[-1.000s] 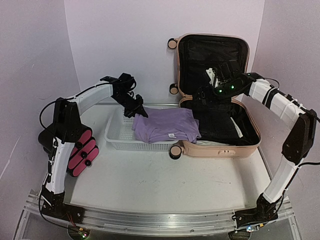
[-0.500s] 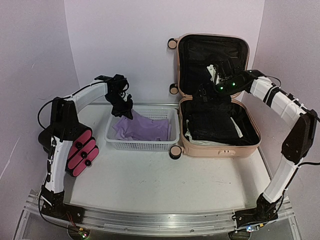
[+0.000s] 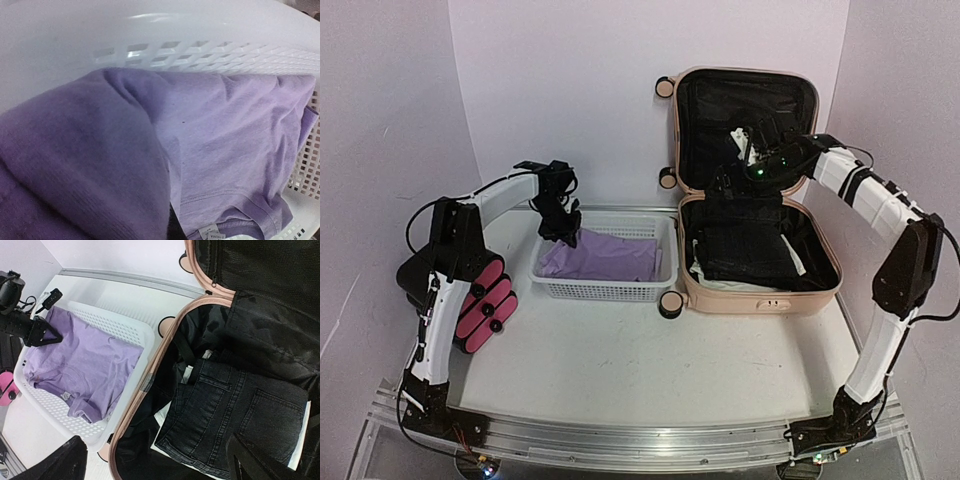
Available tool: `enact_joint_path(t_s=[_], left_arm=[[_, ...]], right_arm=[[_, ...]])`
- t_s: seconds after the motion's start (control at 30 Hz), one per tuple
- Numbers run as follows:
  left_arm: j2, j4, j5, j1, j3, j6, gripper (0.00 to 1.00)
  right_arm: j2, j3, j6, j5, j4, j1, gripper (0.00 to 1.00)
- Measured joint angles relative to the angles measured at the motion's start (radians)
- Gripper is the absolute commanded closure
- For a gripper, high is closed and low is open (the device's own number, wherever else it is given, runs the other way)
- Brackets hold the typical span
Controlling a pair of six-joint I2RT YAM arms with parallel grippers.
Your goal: Open, take out, and arrange the luggage
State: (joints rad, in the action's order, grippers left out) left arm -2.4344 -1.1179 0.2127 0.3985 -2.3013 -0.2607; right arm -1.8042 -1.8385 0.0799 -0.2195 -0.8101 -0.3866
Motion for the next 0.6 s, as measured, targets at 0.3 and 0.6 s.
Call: enact_joint_path(t_s=[0.3, 0.6], left_arm=[[0.054, -0.024, -0.267, 0.016, 0.074, -0.034, 0.45], [0.173, -0.138, -0.389, 0.041, 0.062, -0.081, 0.41]], right_arm=[[-0.174, -0.197, -0.01, -0.07, -0.108, -0.055, 0.02], [-0.377, -0.357, 0.004, -0.114, -0.167, -0.259, 0.1]])
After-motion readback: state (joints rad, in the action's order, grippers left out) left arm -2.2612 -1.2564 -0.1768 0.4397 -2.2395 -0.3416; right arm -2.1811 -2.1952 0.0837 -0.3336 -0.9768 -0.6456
